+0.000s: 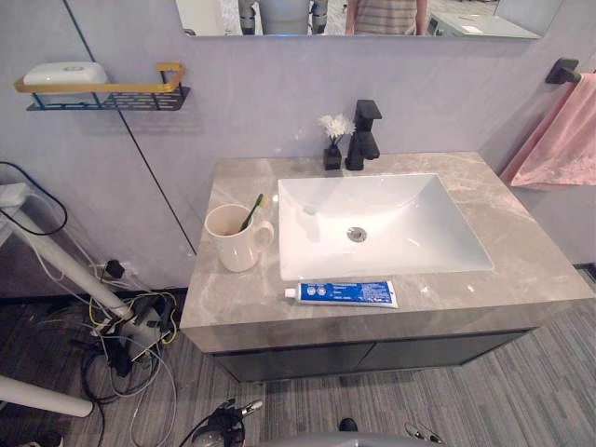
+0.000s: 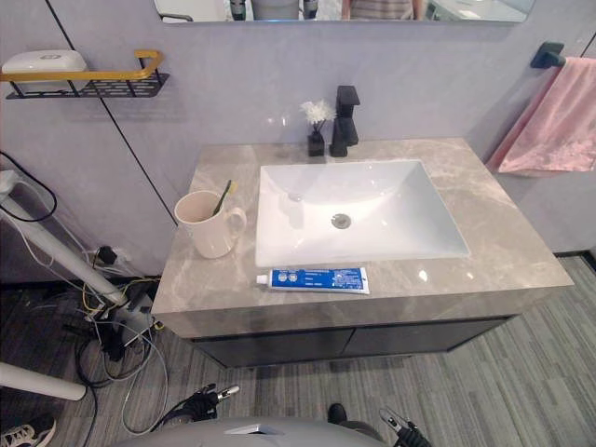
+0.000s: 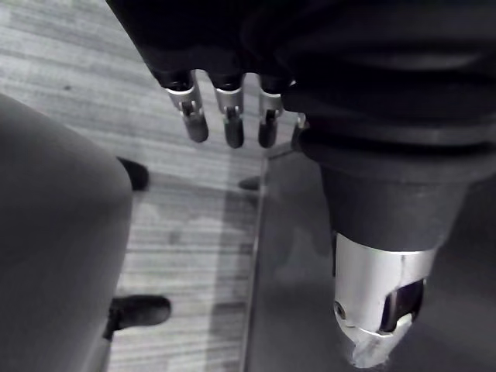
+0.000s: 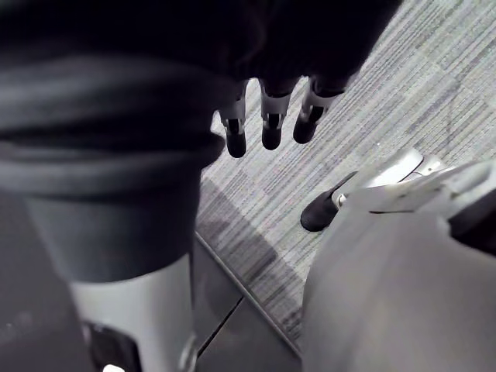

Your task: Organize washtable

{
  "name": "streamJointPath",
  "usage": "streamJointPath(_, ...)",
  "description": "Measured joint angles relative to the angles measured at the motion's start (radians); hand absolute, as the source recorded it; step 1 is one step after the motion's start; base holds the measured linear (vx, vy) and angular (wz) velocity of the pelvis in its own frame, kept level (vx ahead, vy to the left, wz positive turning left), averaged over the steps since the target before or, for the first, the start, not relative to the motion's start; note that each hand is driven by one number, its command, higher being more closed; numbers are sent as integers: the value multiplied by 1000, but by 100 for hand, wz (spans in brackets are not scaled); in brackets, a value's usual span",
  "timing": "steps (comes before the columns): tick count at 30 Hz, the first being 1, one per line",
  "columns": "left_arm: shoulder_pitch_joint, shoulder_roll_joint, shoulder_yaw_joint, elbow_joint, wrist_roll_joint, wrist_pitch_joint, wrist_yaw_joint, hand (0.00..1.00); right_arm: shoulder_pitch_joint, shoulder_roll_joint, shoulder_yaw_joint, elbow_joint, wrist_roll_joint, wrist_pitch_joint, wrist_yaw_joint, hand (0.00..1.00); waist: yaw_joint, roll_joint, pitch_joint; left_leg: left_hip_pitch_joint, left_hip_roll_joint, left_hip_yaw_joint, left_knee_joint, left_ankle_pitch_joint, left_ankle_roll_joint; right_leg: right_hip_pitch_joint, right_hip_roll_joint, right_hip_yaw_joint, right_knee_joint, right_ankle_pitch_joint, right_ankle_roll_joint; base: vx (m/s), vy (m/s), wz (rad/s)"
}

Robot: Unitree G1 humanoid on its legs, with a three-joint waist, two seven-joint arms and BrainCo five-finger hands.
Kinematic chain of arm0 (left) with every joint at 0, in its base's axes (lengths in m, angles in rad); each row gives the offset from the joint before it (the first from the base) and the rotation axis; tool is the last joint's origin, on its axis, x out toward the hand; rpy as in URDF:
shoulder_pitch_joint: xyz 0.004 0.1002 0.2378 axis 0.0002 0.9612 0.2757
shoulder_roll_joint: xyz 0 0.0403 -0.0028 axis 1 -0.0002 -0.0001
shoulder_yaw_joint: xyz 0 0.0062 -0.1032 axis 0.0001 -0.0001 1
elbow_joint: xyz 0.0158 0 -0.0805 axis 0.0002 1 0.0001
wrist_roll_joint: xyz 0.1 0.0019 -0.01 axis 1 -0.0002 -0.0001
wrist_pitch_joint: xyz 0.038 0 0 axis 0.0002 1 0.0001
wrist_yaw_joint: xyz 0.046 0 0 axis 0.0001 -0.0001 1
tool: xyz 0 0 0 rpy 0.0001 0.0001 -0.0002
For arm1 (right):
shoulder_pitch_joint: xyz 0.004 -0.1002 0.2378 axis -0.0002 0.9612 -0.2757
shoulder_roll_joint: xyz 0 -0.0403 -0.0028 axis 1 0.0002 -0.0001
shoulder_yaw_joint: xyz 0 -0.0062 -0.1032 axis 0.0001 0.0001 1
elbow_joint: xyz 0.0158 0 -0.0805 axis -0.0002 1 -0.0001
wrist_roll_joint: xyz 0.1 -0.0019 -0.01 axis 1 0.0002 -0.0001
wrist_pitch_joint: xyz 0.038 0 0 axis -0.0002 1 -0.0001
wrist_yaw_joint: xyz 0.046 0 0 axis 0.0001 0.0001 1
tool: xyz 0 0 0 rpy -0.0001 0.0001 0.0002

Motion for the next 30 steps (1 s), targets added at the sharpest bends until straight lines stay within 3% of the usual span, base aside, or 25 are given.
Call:
streamJointPath(8, 5, 2, 8, 0, -18, 0, -4, 0, 6, 8, -33, 0, 1, 1, 0, 0, -6, 0, 0, 3, 0, 3, -2, 0, 0, 3, -1, 0, 0, 0, 0, 0, 0, 1)
streamJointPath(10, 12, -3, 41, 0, -114, -3, 2, 0, 15, 16, -84, 1, 12, 1, -4, 0, -8, 0, 0, 3, -2, -14, -1, 2, 2, 12, -6, -18, 0, -5, 1, 3, -2, 24)
streamJointPath(13, 23, -7, 168, -18, -430, -27, 27, 0, 27, 22, -166, 18, 32, -3, -29, 0, -10, 0, -2, -6, -7, -52, -7, 11, 4, 22, -17, -60, 0, -15, 3, 0, 0, 39)
streamJointPath(14, 30, -9, 208, -45, -477, -27, 37, 0, 27, 22, -178, 28, 36, -5, -31, 0, -9, -1, -2, -8, -8, -59, -10, 14, 5, 21, -18, -66, 0, -17, 4, 0, -8, 33)
streamJointPath(16, 67, -15, 306, -212, -610, -66, 81, 0, 36, 25, -180, 31, 50, -7, -46, 0, 2, -2, -3, -10, -7, -74, -28, 25, 4, 20, -20, -84, 0, -21, 0, 0, -14, 25)
streamJointPath(18, 88, -25, 380, -434, -671, -115, 124, 0, 45, 25, -175, 29, 49, -10, -52, 0, 14, 6, -12, -28, -8, -93, -34, 27, 4, 14, -22, -103, 0, -24, -1, -9, -14, 28)
streamJointPath(22, 88, -21, 471, -847, -626, -191, 212, 0, 48, 23, -165, 24, 49, -28, -67, 0, 23, 17, -22, -36, -7, -110, -32, 32, 3, 14, -23, -122, 1, -27, -2, 31, -8, 17)
streamJointPath(24, 82, -24, 484, -1084, -469, -219, 299, 0, 56, 23, -165, 21, 48, -30, -66, 0, 34, 24, -38, -39, -11, -109, -29, 35, 0, 12, -27, -123, 1, -28, 0, 45, 10, 4)
streamJointPath(25, 81, -25, 474, -1152, -444, -220, 315, 0, 59, 25, -166, 22, 48, -29, -66, 0, 39, 27, -39, -40, -13, -108, -28, 35, 0, 12, -28, -123, 1, -29, 0, 29, 7, 4)
streamJointPath(28, 80, -21, 366, -1470, -252, -225, 362, 0, 64, 26, -169, 23, 49, -29, -61, 0, 50, 32, -41, -43, -20, -108, -19, 35, 0, 12, -31, -126, 15, -37, 5, 1, 0, 9)
streamJointPath(30, 79, 14, 214, -1691, -103, -229, 351, 0, 64, 26, -172, 20, 48, -30, -41, 0, 52, 33, -43, -43, -22, -107, -17, 35, 1, 5, -37, -126, 35, -47, 7, -28, 31, 3)
